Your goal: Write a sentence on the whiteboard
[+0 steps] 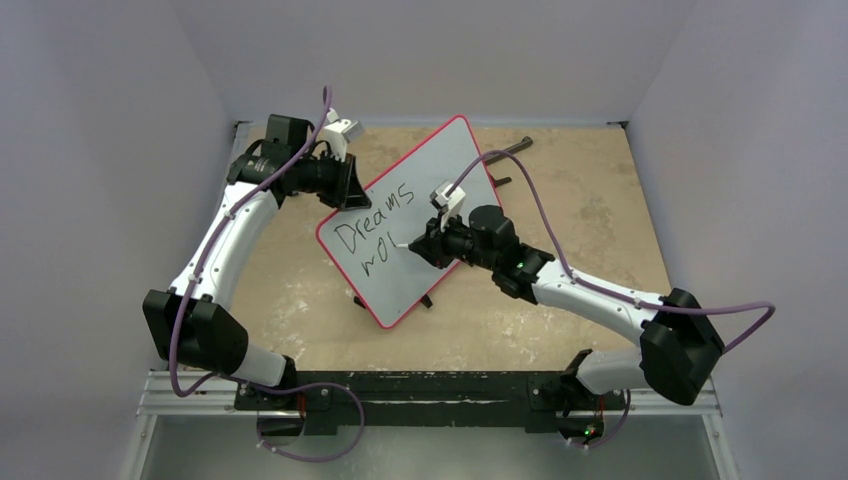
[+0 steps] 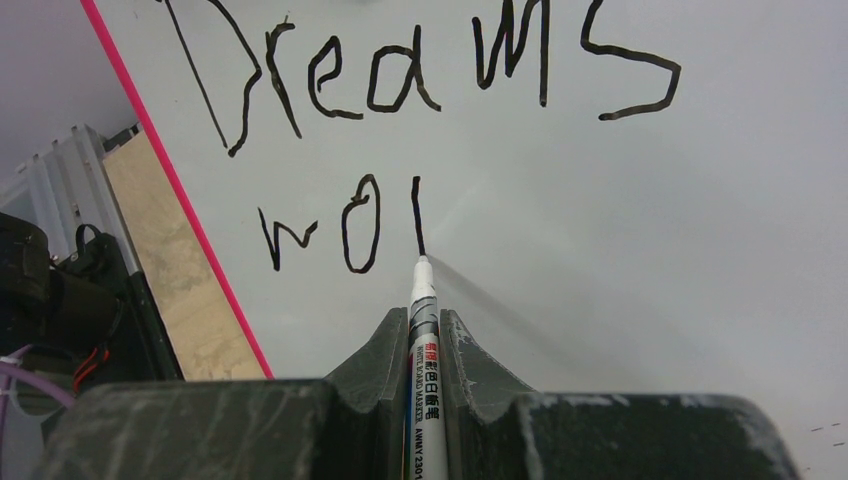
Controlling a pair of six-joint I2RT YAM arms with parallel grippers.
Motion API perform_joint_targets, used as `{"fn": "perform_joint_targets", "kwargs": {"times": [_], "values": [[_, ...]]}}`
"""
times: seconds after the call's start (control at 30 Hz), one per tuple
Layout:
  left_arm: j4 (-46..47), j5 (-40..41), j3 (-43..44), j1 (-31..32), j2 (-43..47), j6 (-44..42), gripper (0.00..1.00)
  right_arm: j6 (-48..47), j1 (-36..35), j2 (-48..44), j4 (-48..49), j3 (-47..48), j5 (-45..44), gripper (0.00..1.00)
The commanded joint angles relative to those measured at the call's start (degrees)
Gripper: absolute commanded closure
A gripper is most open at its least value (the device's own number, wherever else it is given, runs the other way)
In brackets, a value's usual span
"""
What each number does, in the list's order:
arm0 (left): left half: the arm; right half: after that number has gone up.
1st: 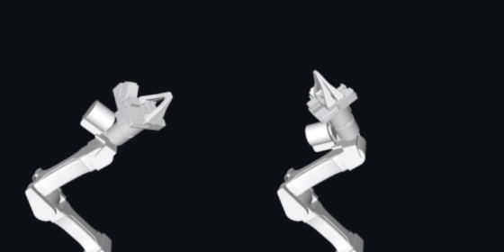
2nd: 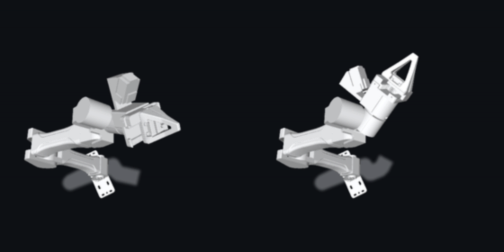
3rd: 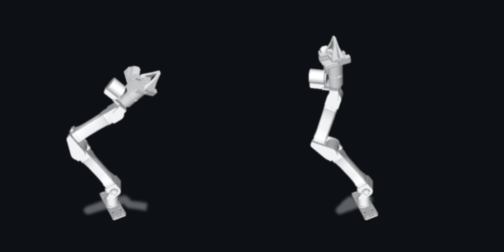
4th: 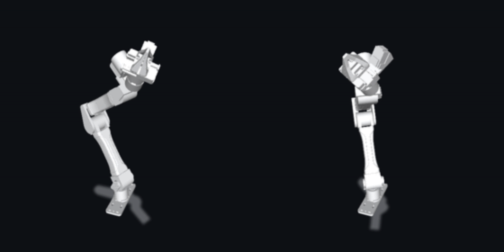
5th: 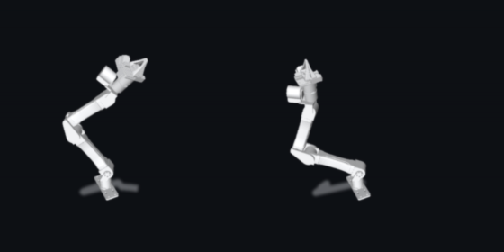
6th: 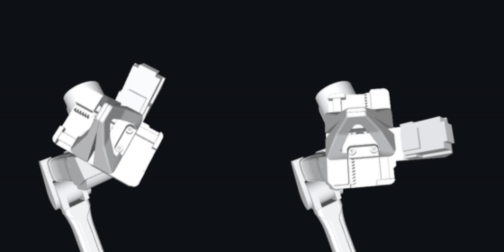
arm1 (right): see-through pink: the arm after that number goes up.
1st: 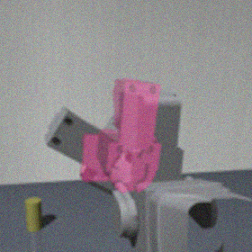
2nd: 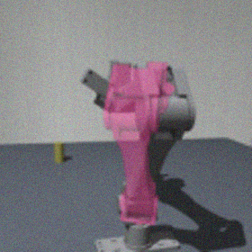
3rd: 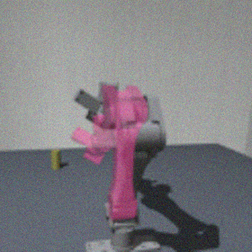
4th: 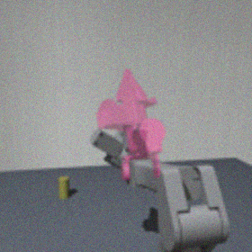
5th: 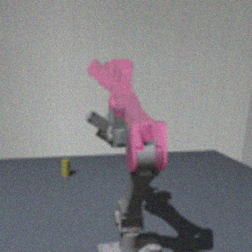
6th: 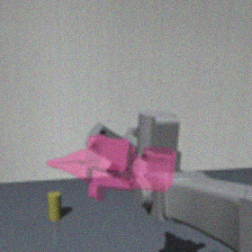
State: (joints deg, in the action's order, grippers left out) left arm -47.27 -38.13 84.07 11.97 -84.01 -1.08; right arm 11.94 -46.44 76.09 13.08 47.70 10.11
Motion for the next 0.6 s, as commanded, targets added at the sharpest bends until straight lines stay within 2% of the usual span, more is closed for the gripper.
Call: {"fn": "perform_joint_targets", "kwargs": {"times": [0.0, 0.57], "values": [[2.62, 1.48, 0.57, -0.19, 1.00, -1.62, 1.00, 0.35, 0.20, 0.30, -0.09, 3.56, 0.19, 1.00], [2.66, 1.48, 0.59, -0.19, 1.01, -1.64, 1.00, 0.36, 0.29, 1.38, -0.48, 6.78, -2.26, 1.00]]}}
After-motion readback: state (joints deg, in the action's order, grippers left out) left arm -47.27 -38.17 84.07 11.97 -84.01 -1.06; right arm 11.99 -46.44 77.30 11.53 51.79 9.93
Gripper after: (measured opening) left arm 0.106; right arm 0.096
